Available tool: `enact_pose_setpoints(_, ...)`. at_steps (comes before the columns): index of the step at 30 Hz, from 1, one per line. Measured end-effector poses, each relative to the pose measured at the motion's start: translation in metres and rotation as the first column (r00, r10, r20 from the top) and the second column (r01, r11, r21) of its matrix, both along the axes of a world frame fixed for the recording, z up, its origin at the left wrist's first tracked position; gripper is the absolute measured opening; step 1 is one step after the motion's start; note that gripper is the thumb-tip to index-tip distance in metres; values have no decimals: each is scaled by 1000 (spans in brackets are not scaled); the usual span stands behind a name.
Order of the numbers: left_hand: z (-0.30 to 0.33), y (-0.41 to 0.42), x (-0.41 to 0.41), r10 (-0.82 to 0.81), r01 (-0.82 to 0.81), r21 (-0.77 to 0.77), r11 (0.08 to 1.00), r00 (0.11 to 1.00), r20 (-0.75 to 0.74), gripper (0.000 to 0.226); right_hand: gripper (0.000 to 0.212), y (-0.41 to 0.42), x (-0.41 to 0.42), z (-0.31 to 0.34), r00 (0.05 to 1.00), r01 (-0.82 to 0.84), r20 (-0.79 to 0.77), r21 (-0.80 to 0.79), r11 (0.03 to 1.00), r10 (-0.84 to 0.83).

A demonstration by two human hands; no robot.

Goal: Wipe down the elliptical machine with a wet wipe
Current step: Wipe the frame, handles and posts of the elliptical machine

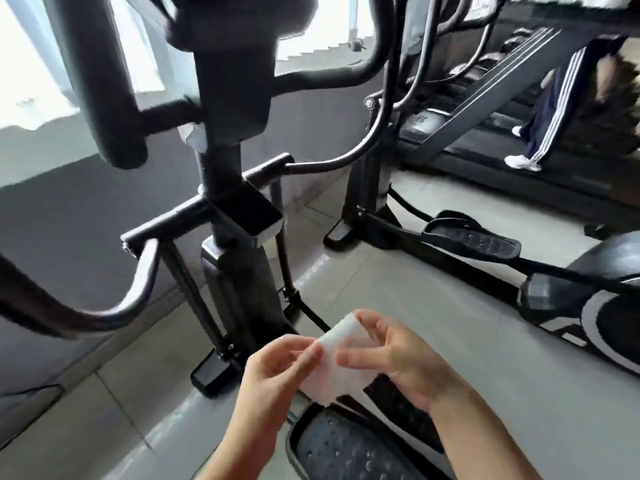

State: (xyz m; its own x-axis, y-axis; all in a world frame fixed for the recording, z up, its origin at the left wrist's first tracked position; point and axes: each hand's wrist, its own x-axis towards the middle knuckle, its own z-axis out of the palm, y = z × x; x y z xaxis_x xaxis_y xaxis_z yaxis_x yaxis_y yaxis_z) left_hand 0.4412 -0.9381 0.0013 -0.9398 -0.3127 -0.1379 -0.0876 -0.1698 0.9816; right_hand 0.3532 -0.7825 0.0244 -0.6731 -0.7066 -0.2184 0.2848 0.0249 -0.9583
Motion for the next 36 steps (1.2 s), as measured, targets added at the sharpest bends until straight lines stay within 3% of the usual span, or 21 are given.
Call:
enact_pose_setpoints(3,21,3,-7,116,-120,-94,988,992,-47,14,15,-14,-10,8,998,-23,56,-64,998,27)
enact_pose_setpoints(7,51,-11,-13,295,-309,-99,946,946,-133,8,25,-39,-23,29,994,39,104,-194,980,-19)
enact_pose_setpoints(12,90,-21,-15,438,-469,-16,883,835,-334,13,75,-78,-28,60,954,-39,240,-488,872,177)
enact_pose_setpoints(14,108,-25,-15,461,-517,-29,856,786,-413,12,66,-96,-27,79,959,-62,196,-553,831,202)
enact_pose_setpoints(16,128,-37,-12,447,-574,-117,810,734,-512,8,42,-108,-29,110,980,-50,126,-603,796,157)
enact_pose_setpoints(18,154,-56,-3,403,-689,-267,674,646,-648,7,24,-116,-35,152,998,18,53,-604,797,17)
enact_pose_setpoints(20,182,-79,7,278,-830,-398,391,518,-809,11,9,-125,-42,201,965,89,-150,-582,808,-214)
enact_pose_setpoints(21,196,-91,11,172,-876,-443,193,475,-863,13,3,-132,-47,226,887,94,-314,-594,799,-338)
enact_pose_setpoints(22,207,-104,13,62,-885,-464,-31,462,-885,15,11,-142,-52,250,729,81,-496,-623,778,-472)
enact_pose_setpoints(24,226,-133,13,-53,-801,-440,-407,501,-864,24,18,-163,-69,293,196,0,-715,-684,729,-671)
enact_pose_setpoints(26,237,-161,9,-25,-677,-477,-560,590,-807,38,27,-187,-94,326,-323,-44,-703,-657,752,-633)
enact_pose_setpoints(27,240,-171,7,4,-625,-513,-588,632,-775,45,32,-198,-102,337,-473,-30,-682,-621,784,-558)
enact_pose_setpoints(28,240,-177,4,29,-581,-540,-609,663,-748,53,35,-208,-109,343,-545,-2,-697,-555,832,-467)
enact_pose_setpoints(31,239,-183,-1,57,-523,-562,-641,698,-714,65,31,-227,-113,333,-571,4,-784,-297,955,-242)
enact_pose_setpoints(34,238,-186,-3,19,-543,-516,-663,676,-737,62,14,-233,-109,311,-562,-120,-780,-254,960,-276)
enact_pose_setpoints(36,237,-189,-4,-7,-564,-477,-674,650,-760,60,16,-234,-97,288,-581,-169,-761,-234,957,-288)
